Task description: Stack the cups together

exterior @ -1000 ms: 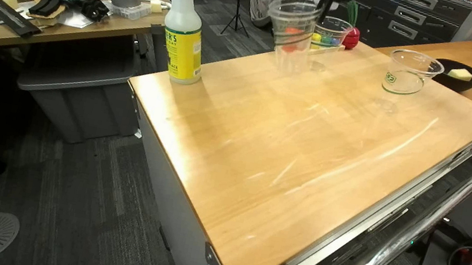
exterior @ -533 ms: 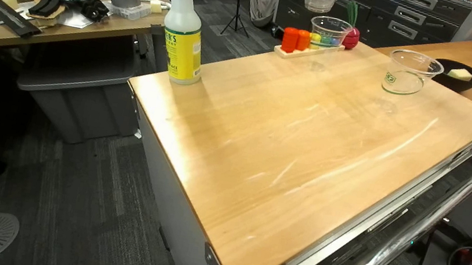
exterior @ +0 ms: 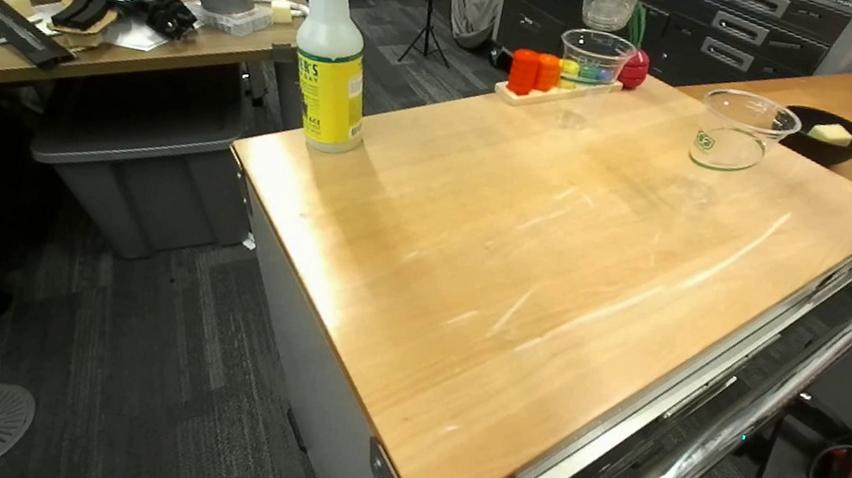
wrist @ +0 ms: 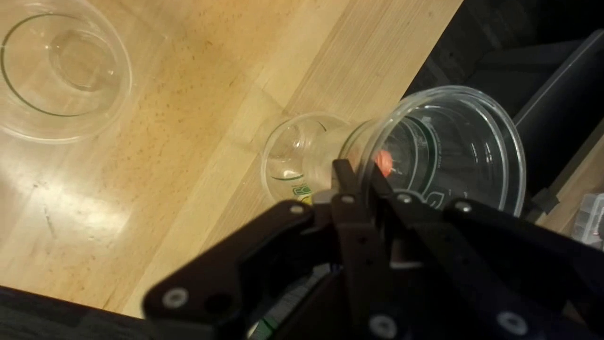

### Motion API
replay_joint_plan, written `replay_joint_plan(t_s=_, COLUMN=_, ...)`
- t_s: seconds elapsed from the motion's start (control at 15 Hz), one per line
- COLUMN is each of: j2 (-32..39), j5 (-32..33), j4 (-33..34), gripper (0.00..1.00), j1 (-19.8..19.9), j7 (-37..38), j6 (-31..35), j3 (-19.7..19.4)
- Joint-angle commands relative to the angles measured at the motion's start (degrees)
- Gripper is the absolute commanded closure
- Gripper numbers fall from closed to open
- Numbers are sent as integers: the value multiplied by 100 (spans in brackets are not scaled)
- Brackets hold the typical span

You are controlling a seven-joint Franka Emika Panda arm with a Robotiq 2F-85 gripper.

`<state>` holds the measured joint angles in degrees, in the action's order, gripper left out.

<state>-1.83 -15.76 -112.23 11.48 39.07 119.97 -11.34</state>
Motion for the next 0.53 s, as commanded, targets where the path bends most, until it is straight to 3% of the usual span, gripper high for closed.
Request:
replay_joint_plan(t_s=0.0, j2=62, j5=40, j4=-83, gripper=98, j1=34, j7=51, j6=189, j3=-26)
replay_joint_plan(t_s=0.47, j2=207, j5=181, j4=-158, gripper=98, j1=9, j7=0, j6=201, j3=-28)
